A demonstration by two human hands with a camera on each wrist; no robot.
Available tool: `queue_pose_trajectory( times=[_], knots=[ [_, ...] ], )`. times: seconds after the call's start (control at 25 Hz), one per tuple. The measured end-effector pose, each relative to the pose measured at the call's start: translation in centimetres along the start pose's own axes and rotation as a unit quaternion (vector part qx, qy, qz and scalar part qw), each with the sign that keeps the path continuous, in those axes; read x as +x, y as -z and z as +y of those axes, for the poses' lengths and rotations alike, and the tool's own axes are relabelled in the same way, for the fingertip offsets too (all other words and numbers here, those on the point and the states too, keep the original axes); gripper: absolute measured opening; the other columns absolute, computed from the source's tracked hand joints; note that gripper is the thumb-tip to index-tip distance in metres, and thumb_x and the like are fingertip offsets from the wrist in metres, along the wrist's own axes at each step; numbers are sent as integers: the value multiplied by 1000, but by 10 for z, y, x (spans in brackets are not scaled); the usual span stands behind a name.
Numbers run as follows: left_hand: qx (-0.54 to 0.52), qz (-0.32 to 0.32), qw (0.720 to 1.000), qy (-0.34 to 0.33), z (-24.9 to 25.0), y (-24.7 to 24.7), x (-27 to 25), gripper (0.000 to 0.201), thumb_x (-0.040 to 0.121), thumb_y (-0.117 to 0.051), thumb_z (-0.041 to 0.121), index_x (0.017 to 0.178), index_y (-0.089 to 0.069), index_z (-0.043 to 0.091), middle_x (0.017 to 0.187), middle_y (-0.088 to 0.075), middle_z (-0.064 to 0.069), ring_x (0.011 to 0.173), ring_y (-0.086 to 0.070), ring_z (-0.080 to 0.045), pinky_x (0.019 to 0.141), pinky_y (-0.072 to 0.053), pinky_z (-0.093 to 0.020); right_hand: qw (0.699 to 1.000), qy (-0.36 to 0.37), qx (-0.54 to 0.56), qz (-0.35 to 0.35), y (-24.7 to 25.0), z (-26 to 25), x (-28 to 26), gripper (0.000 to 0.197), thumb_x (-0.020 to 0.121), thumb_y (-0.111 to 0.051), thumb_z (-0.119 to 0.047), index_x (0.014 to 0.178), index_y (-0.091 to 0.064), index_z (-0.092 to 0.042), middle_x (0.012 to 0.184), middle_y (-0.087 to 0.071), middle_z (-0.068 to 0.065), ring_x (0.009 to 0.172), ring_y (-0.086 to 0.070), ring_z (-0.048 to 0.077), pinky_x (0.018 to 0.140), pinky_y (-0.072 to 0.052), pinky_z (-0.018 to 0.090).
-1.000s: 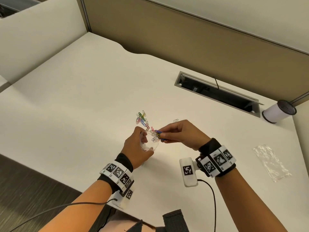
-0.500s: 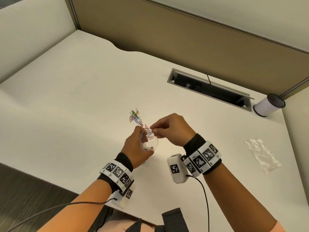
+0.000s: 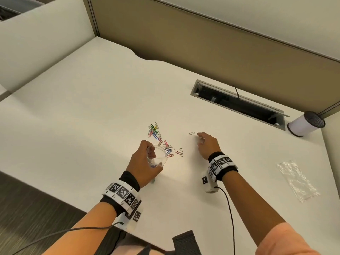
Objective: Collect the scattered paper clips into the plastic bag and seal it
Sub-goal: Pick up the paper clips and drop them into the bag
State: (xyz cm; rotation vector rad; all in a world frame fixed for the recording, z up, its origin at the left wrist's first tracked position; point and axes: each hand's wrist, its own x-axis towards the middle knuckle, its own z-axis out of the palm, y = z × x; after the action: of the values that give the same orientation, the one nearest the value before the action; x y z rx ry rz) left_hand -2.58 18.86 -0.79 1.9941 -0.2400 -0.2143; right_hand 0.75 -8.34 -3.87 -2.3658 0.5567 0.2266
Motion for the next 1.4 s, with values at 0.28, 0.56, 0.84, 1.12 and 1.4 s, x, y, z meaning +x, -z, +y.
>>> queue_pose_trajectory(
  times=[0.28,0.56,0.84,1.12,1.4],
  knots=[
    [0,17,1000,6,-5,4,-3,48,68,-78,4,102,-45,12,87,-60,-3,85,-58,-18,64,-44,-5,980,37,-126,-151,-35,-20,16,66,103,-35,-29,154,2,-11,161,16,6,150,6,30,123,-4,42],
    [5,37,999,10,-14,14,-3,49,68,-80,8,100,-44,17,86,-61,-3,84,-59,-16,67,-44,-7,967,97,-139,-189,-66,-22,-42,80,100,-37,-45,152,9,-4,159,20,12,149,12,25,121,3,36],
    [2,42,999,2,-13,13,-3,50,66,-80,7,100,-44,15,85,-60,-4,82,-58,-16,65,-43,-7,963,118,-107,-217,-93,-49,-54,77,102,-36,-35,150,14,-2,158,24,15,148,18,28,121,6,39],
    [-6,57,998,23,-16,21,-6,49,67,-80,4,101,-45,14,87,-61,-5,83,-59,-22,63,-45,-7,975,173,-59,-126,-61,-73,-4,54,103,-37,-23,152,-19,-8,161,-16,9,148,-17,21,118,-11,26],
    [-15,65,997,39,-18,25,-11,49,68,-80,5,103,-46,12,88,-61,-5,85,-60,-22,63,-46,-6,940,216,-165,-206,-81,-101,54,56,100,-37,-12,152,-18,-11,162,-8,6,148,-18,23,119,-17,31]
  ],
)
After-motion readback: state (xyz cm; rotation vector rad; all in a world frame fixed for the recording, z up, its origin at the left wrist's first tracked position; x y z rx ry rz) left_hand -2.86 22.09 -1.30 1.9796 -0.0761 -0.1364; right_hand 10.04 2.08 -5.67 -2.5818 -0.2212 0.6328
